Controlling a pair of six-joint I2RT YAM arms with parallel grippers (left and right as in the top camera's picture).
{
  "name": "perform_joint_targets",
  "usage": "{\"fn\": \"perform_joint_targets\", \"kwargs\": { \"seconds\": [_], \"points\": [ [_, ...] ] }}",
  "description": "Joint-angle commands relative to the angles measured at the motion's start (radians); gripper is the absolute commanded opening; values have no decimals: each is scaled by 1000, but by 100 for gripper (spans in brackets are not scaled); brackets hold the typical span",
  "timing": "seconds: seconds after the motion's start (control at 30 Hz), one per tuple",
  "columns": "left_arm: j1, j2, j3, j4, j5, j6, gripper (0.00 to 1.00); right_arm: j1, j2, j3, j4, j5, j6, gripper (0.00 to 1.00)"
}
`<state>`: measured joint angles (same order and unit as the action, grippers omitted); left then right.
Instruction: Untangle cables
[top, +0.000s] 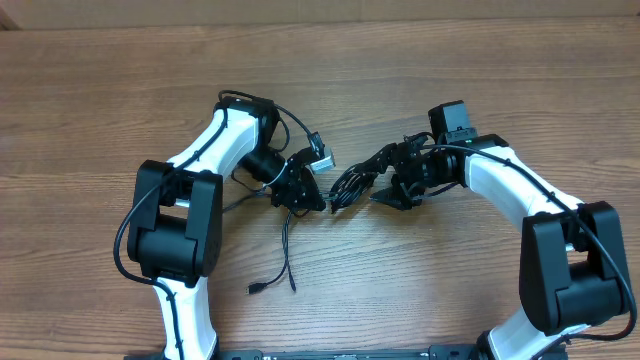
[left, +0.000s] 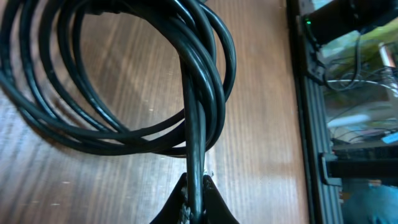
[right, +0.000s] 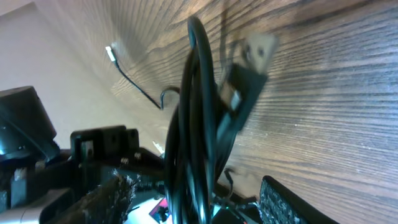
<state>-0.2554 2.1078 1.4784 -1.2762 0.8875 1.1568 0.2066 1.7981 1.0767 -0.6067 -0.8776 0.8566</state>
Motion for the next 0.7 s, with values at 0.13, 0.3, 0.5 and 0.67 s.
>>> {"fn": "perform_joint_targets", "kwargs": {
  "seconds": [0.13, 0.3, 0.5, 0.67],
  "points": [
    [-23, -9, -3, -14, 76, 78, 4, 52, -2, 3, 7, 99, 124, 58],
    [-46, -9, -3, 6, 82, 20, 4, 53, -2, 3, 26, 134, 115, 16],
    [-47, -8, -4, 62, 78, -187, 22, 41, -2, 3, 27, 114, 113, 4],
    [-47, -8, -8, 121, 28, -312, 6, 20, -2, 3, 26, 114, 112, 4]
  ]
}}
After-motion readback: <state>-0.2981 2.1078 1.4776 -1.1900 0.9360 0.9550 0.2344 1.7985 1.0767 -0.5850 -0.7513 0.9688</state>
